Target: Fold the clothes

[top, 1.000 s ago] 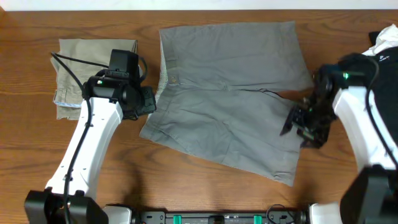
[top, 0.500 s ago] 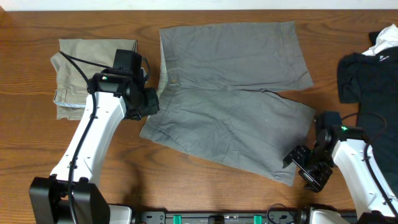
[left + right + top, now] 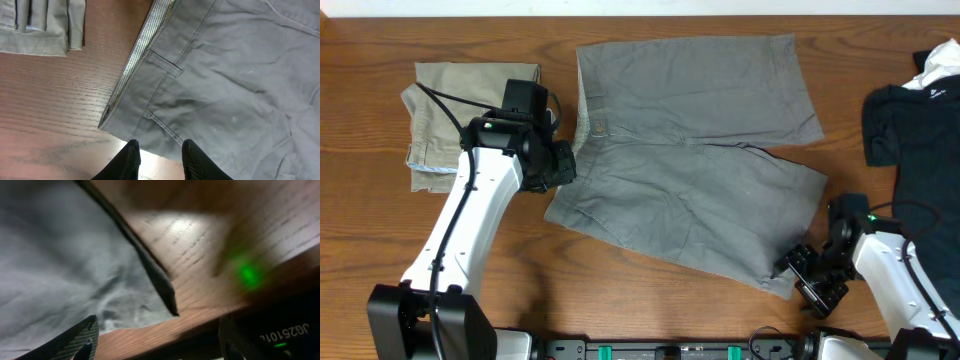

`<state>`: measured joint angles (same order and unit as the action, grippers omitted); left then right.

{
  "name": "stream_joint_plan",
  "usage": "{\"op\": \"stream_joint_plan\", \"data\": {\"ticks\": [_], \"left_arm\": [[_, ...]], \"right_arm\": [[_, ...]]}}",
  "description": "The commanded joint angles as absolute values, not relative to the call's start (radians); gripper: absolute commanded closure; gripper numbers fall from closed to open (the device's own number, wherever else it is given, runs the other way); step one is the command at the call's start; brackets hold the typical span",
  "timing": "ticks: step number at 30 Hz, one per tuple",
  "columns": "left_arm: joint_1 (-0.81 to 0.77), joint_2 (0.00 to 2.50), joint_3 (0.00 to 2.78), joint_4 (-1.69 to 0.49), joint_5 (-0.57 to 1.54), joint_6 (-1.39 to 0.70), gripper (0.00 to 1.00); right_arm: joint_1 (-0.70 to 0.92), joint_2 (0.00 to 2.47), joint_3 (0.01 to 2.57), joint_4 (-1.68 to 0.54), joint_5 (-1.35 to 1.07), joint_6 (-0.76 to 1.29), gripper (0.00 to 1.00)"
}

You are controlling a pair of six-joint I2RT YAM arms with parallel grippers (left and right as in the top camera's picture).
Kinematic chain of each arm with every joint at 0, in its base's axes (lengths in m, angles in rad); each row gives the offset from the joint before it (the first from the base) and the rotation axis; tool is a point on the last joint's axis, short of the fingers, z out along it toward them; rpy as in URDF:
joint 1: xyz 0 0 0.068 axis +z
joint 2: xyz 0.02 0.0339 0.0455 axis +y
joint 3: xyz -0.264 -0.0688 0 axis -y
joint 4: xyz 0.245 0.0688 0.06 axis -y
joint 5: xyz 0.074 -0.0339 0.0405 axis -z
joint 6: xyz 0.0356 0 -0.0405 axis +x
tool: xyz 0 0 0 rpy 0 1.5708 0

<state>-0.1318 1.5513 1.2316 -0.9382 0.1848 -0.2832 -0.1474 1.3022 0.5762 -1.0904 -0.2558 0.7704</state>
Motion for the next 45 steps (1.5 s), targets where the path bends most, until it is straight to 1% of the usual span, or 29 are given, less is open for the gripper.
{"op": "stream_joint_plan", "data": {"ticks": [1, 9, 12, 15, 19, 29, 30, 32, 33, 35, 37, 38, 42, 45], "left_arm": [[-0.130, 1.559, 1.219, -0.942, 0.195, -0.266, 0.69], [-0.130, 1.559, 1.219, -0.942, 0.195, -0.266, 0.69], [-0.130, 1.559, 1.219, -0.942, 0.194, -0.266, 0.69], [-0.130, 1.559, 1.219, -0.942, 0.195, -0.266, 0.69], [-0.130, 1.559, 1.219, -0.942, 0.195, -0.266, 0.69], [-0.130, 1.559, 1.219, -0.942, 0.194, -0.266, 0.69], [-0.130, 1.559, 1.219, -0.942, 0.195, -0.266, 0.69], [-0.130, 1.559, 1.219, -0.942, 0.194, -0.266, 0.69], [-0.130, 1.559, 1.219, -0.942, 0.195, -0.266, 0.69], [-0.130, 1.559, 1.219, -0.942, 0.195, -0.266, 0.69], [-0.130, 1.559, 1.219, -0.942, 0.195, -0.266, 0.69], [-0.130, 1.559, 1.219, -0.942, 0.195, -0.266, 0.69], [-0.130, 1.559, 1.219, -0.942, 0.194, -0.266, 0.69], [-0.130, 1.559, 1.219, -0.942, 0.194, -0.266, 0.69]], "right_arm": [[-0.154, 1.304, 0.556, -1.069, -0.260, 0.815, 0.25], [-0.154, 1.304, 0.507, -0.963, -0.258, 0.815, 0.26], [-0.154, 1.304, 0.473, -0.913, -0.252, 0.815, 0.31], [-0.154, 1.304, 0.433, -0.854, -0.250, 0.814, 0.32], [-0.154, 1.304, 0.409, -0.817, -0.258, 0.815, 0.38], [-0.154, 1.304, 0.409, -0.818, -0.240, 0.815, 0.37], [-0.154, 1.304, 0.409, -0.818, -0.237, 0.815, 0.40], [-0.154, 1.304, 0.409, -0.802, -0.237, 0.814, 0.65], [-0.154, 1.304, 0.409, -0.799, -0.237, 0.815, 0.72], [-0.154, 1.304, 0.409, -0.796, -0.236, 0.814, 0.73], [-0.154, 1.304, 0.409, -0.795, -0.236, 0.814, 0.77], [-0.154, 1.304, 0.409, -0.793, -0.236, 0.815, 0.77], [-0.154, 1.304, 0.409, -0.789, -0.236, 0.814, 0.68], [-0.154, 1.304, 0.409, -0.790, -0.236, 0.814, 0.68]]}}
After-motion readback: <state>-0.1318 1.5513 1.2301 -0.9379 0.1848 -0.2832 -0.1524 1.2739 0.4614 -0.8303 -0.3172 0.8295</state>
